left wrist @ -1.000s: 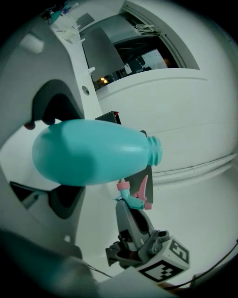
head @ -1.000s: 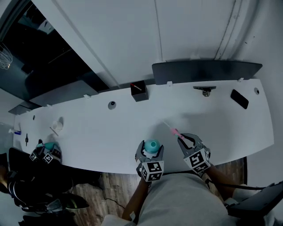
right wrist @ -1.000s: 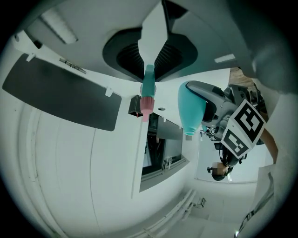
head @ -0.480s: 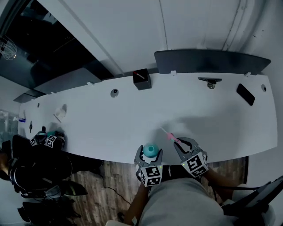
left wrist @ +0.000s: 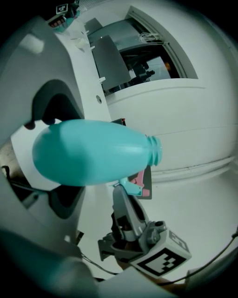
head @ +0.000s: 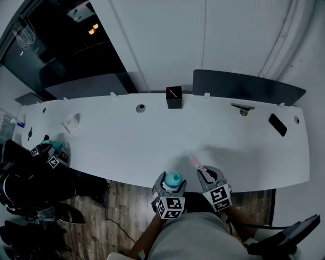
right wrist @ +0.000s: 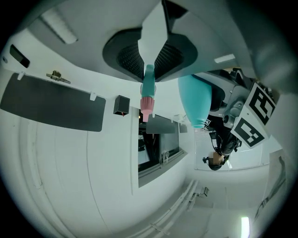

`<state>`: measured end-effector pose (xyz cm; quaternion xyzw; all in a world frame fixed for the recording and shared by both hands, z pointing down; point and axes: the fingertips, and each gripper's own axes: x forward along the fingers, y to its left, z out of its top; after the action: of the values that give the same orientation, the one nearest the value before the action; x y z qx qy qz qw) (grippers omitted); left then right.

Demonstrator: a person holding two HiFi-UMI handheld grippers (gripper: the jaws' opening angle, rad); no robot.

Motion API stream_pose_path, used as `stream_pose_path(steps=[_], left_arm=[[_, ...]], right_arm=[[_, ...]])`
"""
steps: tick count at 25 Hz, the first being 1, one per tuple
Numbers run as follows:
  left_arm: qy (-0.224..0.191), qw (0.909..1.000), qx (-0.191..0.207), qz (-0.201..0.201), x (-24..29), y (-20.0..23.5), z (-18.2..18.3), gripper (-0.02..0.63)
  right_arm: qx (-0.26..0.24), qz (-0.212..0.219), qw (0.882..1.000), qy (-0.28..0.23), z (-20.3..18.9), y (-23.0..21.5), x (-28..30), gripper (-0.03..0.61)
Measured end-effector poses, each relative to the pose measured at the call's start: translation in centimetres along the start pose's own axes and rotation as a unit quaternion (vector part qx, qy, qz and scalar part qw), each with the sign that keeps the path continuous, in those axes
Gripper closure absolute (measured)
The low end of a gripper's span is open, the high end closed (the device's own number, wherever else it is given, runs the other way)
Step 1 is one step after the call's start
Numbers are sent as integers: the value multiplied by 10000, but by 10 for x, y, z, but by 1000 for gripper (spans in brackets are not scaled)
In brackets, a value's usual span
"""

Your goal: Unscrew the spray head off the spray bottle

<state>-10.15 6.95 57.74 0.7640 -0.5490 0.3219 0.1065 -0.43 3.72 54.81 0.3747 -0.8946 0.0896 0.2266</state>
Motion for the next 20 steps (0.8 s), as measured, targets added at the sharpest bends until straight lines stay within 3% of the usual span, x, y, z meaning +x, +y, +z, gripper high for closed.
stream_pose_path(steps=[6,12,20], left_arm=[[-244,9995,50,-182,-31,16,-10,218],[-336,9984,-27,-449,-50,20,-23,218],[-364,9984,41,-422,-54,8,-24,218]], right_arm=[[169,-310,9994,31,4,44,-17,506],[475,-815,9953,214,-5,57,-36,506],[509,-833,9951,177,-9,58,-52,506]])
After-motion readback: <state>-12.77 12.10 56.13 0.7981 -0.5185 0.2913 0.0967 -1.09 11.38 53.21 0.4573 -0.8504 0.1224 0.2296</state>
